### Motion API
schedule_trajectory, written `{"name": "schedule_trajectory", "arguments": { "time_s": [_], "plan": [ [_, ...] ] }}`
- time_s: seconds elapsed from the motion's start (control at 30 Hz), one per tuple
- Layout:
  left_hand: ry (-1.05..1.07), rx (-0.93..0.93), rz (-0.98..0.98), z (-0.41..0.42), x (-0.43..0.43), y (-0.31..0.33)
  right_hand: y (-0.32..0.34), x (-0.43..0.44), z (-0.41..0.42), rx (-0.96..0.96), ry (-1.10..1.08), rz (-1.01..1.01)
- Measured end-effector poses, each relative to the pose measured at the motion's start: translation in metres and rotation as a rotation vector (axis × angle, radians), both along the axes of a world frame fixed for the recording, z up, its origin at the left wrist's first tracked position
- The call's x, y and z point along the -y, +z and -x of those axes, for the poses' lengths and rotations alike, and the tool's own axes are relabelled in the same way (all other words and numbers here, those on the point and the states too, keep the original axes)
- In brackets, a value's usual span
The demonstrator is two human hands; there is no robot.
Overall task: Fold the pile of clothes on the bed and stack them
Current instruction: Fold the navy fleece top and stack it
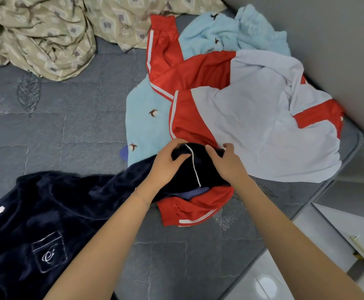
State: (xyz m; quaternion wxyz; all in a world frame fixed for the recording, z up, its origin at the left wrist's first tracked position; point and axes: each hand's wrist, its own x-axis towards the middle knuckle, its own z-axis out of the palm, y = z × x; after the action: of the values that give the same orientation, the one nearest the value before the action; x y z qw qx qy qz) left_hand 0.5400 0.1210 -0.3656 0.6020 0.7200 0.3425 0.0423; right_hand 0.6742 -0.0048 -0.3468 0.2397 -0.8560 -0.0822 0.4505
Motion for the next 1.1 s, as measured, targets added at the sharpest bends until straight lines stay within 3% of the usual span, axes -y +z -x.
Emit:
{"name": "schedule_trajectory", "arguments": {
  "time_s": [0.17,0.3,0.47,0.63,0.73,0.87,1.0,1.1],
  "plan": [
    [-0.029,-0.033,0.066,0.003,-0.002,0.001,0.0,-0.002,0.0,-0.163,-0.125,-0.209],
    [-0.096,-0.069,0.108,0.003,-0.005,0.004,0.006,-0.005,-0.002,-0.1,-0.323,-0.397],
    [-0.107,-0.077,0.022,-0.012,0.0,0.01,0.015,-0.011,-0.021,-0.018,-0.463,-0.543],
    [0.017,-0.044,-0.158,-0.041,0.005,0.01,0.017,-0.016,-0.026,0.162,-0.212,-0.539],
    [0.02,0.008,-0.137,-0.048,0.004,0.01,0.012,-0.016,-0.028,0.19,-0.05,-0.437],
    [-0.017,0.028,-0.079,-0.033,0.002,0.008,0.007,-0.018,-0.031,0.155,-0.022,-0.338],
    [0.059,0.018,-0.419,0.006,0.002,0.004,0.005,-0.028,-0.006,0.382,0.123,-0.303],
    [0.11,-0.131,-0.506,0.05,-0.01,-0.003,0.012,-0.045,0.029,0.552,0.267,-0.41]
  ]
}}
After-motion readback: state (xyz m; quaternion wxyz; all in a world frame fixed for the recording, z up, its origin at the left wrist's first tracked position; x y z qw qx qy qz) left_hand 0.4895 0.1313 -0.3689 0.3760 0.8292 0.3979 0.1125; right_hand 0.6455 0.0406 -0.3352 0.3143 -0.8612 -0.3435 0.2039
